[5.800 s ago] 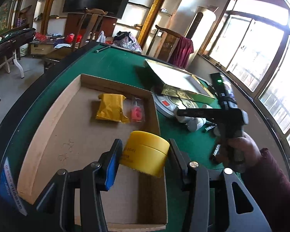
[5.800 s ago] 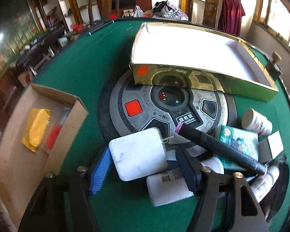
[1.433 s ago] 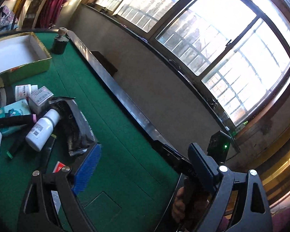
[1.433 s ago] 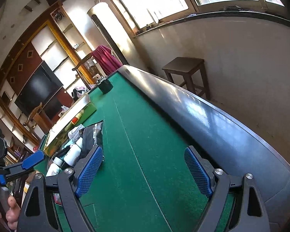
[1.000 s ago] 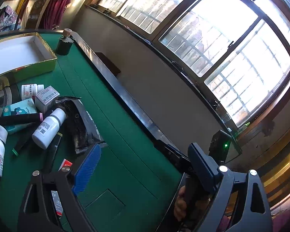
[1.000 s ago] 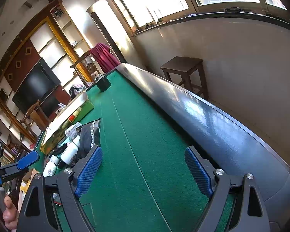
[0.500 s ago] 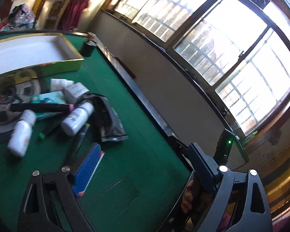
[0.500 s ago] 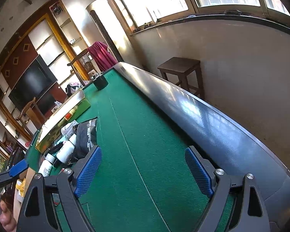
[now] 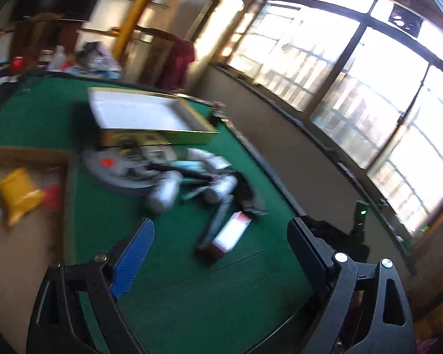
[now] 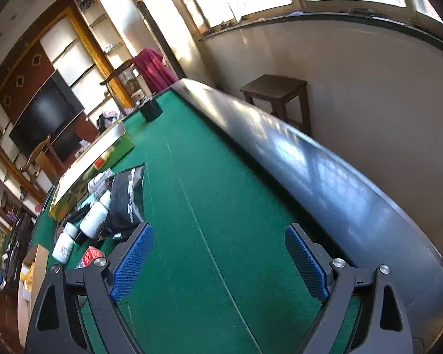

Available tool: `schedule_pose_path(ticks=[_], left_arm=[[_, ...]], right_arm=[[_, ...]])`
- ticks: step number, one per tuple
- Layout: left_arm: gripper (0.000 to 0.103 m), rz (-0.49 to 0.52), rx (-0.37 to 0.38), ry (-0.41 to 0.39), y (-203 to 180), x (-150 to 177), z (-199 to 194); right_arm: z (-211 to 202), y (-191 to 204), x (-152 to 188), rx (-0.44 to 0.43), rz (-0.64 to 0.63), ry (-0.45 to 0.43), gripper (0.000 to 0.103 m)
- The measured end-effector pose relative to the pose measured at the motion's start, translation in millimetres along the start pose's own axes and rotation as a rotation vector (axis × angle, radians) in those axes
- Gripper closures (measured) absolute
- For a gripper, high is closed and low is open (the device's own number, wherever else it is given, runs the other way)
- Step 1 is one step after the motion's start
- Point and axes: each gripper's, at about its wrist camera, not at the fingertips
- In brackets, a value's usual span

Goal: Organize objects

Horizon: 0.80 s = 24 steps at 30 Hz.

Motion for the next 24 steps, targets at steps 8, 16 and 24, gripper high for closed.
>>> schedule_pose_path(ticks=[8, 16, 24], left_arm=[[0.012, -0.002, -0.157, 0.032, 27.9, -1.7, -31.2], [0.012, 0.1, -0.255, 0.182, 22.9, -33.9, 64.8], [0.012, 0.143, -0.346, 0.326, 35.0, -38.3, 157.8]], right_arm=[[0.9, -6.8, -0.5, -0.037, 0.061, 0.063, 0.009], [-0.2, 81.4, -33.5, -0.271, 0.036, 0.05, 0.008], [67.5, 143.3, -13.4, -0.329, -0.051, 0.109, 0.008]])
Point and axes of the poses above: each gripper's, at about its wrist camera, not at the fingertips, and z roughly the way its jaws point, y to its left, x to its underside, and after that the axes turned 13 degrees about z, right-handed
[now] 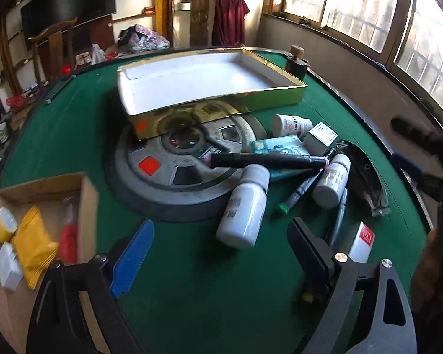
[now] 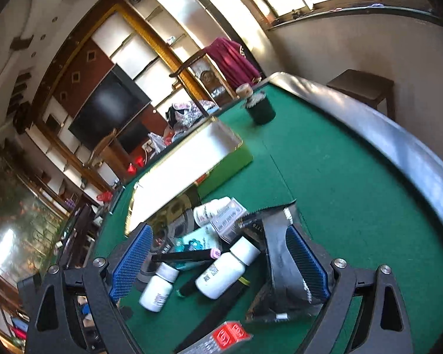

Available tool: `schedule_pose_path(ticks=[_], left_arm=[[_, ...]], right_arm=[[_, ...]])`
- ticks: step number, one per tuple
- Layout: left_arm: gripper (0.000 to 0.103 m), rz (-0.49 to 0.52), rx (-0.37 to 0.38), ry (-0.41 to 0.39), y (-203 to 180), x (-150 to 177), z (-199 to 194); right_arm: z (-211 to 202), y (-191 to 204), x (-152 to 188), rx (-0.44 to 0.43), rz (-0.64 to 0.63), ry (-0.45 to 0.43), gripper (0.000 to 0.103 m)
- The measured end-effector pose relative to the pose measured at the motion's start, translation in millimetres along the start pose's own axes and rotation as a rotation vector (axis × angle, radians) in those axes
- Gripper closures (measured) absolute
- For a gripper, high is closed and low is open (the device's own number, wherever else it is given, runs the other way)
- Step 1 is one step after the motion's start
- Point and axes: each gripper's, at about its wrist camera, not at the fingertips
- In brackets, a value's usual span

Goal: Organize objects

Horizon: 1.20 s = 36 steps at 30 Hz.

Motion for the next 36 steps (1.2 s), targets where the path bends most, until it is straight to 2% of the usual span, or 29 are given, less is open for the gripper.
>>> schedule_pose_path(ticks=[2, 5, 7, 9, 10, 13, 14, 15, 20, 25, 32, 36], left_arm=[[0.012, 0.017, -0.013, 0.03, -2.2, -7.7, 14.6], [0.014, 0.065, -0.039, 0.042, -7.2, -14.6, 32.9], [0.022, 0.077, -0.02, 0.048, -9.7, -17.1, 41.9], [0.039, 0.071, 0.02, 0.076, -12.2, -17.3, 52.7], [0.041, 0.078, 0.027, 0.084, -14.5, -17.3, 56.6], [0.053, 0.128, 0.0, 0.077, -25.5, -19.0, 59.3], [0.065, 0.141, -0.012, 0.075, -29.0, -19.3, 59.6], [0.069, 0.152, -0.024, 0.075, -31.9, -19.2, 59.9], [0.07, 0.112, -0.028, 0.063, -29.8, -14.8, 54.2], [0.07, 0.022, 0.009, 0.034, -15.3, -9.3, 31.0], [0.07, -0.061, 0.07, -0.062, -5.5, 20.1, -31.2], [0.069, -0.074, 0.055, -0.134, -4.6, 39.0, -66.5]], right_arm=[[13.1, -8.4, 5.2, 0.045, -0.005, 0.031, 0.008], [14.9, -19.3, 4.6, 0.034, 0.028, 0.055, 0.008], [8.9, -20.2, 4.0, 0.033, 0.023, 0.028, 0.008], [9.5, -19.5, 3.9, 0.039, 0.017, 0.022, 0.008], [11.7, -18.9, 5.2, 0.042, 0.014, 0.031, 0.008], [16.9, -15.9, 9.2, 0.039, 0.01, 0.058, 0.008], [18.1, -14.0, 10.8, 0.042, 0.0, 0.062, 0.008], [20.0, -11.1, 9.4, 0.046, -0.007, 0.063, 0.008], [26.2, -6.5, 14.5, 0.064, -0.045, 0.066, 0.008], [30.5, -8.9, 15.7, 0.079, -0.046, 0.079, 0.008], [31.8, -10.5, 15.7, 0.108, -0.056, 0.069, 0.008], [33.4, -8.9, 17.2, 0.14, -0.08, 0.055, 0.008]])
Point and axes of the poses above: each gripper's, at about its wrist camera, not at the fingertips, and z roughly the way its jaws point, y to its left, x to its underside, and after that the axes turned 13 degrees about z, right-handed
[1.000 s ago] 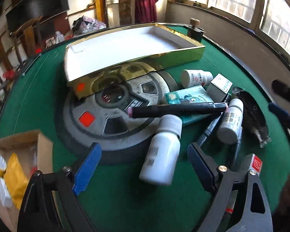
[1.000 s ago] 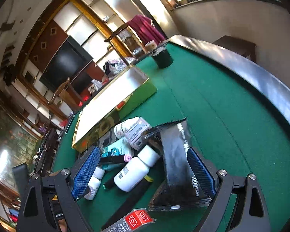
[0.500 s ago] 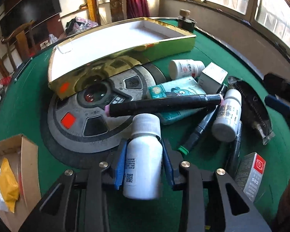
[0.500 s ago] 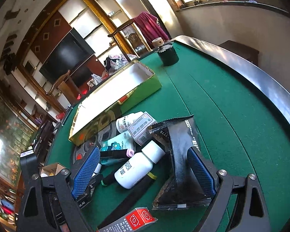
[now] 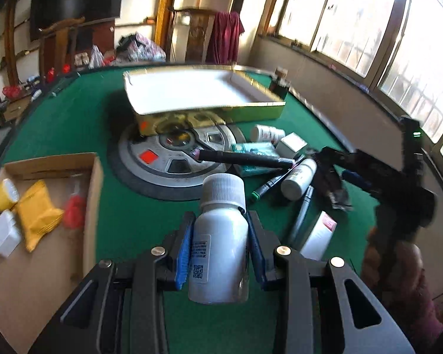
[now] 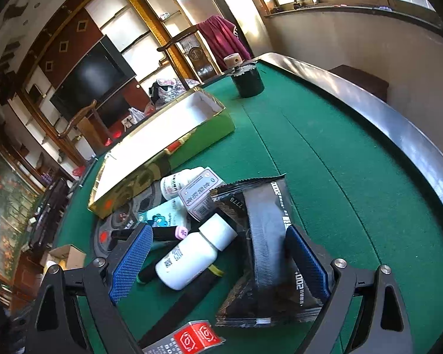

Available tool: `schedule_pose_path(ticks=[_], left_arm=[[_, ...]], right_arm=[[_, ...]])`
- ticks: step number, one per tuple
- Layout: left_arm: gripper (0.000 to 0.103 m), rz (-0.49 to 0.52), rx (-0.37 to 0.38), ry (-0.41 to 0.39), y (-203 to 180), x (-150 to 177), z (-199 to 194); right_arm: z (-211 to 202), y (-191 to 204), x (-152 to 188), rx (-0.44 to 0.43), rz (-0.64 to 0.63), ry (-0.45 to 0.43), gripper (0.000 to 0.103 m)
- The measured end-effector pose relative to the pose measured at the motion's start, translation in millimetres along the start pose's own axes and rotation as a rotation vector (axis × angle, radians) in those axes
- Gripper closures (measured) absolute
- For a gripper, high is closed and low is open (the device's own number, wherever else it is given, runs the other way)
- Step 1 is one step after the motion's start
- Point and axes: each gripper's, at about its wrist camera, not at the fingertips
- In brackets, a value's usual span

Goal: Organize objects
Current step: 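Grasp the white plastic bottle with the left gripper and lift it, then hold the white bottle with the left gripper while the right gripper grasps the black marker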

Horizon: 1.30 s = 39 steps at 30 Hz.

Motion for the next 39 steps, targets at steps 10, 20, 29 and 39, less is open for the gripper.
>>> schedule_pose_path(ticks=[10, 20, 29, 39], left_arm=[[0.069, -0.037, 0.044, -0.056, 19.5, 22.6, -38.1], [0.069, 0.028, 0.234, -0.119, 1.4, 14.1, -42.8], [0.069, 0.078, 0.484, -0.13, -47.9, -6.9, -14.1], [0.069, 0.095, 0.695, -0.146, -70.5, 11.3, 18.9]], right_arm=[[-14.6, -1.9, 7.8, 0.004, 0.034, -0.006, 0.008], [-122.0, -31.2, 47.9, 0.174, -0.006, -0.126, 0.008], [-242.2, -51.3, 73.2, 0.399, 0.017, -0.312, 0.008], [-288.9, 7.2, 67.3, 0.402, 0.023, -0.383, 0.008]])
Point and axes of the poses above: each gripper's, at about its wrist camera, not at the fingertips, and z roughly the way its jaws point, y to its left, x to its underside, and after that the axes turned 13 degrees about z, right-handed
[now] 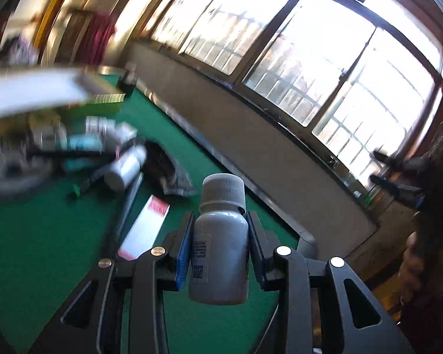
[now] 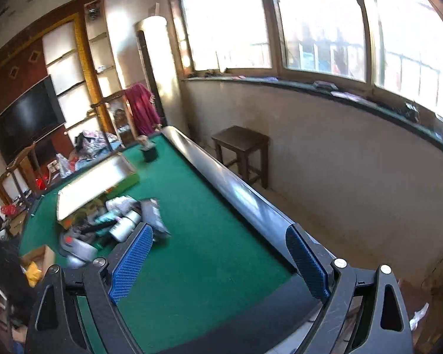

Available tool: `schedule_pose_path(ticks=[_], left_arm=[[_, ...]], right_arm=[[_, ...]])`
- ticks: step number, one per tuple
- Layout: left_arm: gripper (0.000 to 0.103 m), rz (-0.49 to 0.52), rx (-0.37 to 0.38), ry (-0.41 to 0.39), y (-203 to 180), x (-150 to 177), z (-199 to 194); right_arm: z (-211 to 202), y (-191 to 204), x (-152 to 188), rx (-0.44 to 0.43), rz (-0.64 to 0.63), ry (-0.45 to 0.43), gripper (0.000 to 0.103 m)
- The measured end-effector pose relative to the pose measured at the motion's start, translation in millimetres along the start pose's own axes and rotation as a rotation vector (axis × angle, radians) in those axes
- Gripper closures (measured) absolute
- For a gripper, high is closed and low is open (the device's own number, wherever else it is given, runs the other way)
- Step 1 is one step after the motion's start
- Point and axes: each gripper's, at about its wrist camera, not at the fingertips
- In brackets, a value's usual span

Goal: Organize objects
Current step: 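Hold the white bottle with the left gripper while the right gripper grasps the black marker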

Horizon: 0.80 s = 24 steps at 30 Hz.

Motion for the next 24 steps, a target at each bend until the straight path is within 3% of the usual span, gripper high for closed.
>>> schedule_pose_path(ticks=[2, 8, 14, 19, 24], left_arm=[[0.069, -0.085, 0.028, 0.008, 20.5, 7.3, 2.6], [0.069, -0.164, -0.028, -0.025, 45.8, 13.4, -10.3], [0.069, -0.165, -0.118, -0.103, 46.2, 12.6, -37.1], [0.069, -0.175, -0.181, -0.102, 50.7, 16.3, -43.3], [0.069, -0.145, -0.243, -0.074, 50.2, 16.0, -41.9]], right_arm=[[-5.4, 31.1, -8.5, -0.039, -0.035, -0.011, 0.008], [-13.2, 122.9, -10.7, -0.137, -0.176, 0.021, 0.008], [5.2, 134.9, 4.0, -0.181, -0.277, 0.076, 0.008], [61.7, 129.4, -7.7, -0.219, -0.262, 0.162, 0.008], [151.3, 158.4, 3.1, -0.308, -0.247, 0.371, 0.011]])
Point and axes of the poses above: each gripper's, at about its wrist camera, not at the fingertips, and z roughly the way its jaws point, y to its left, x to its underside, and after that the axes turned 13 degrees about z, right-handed
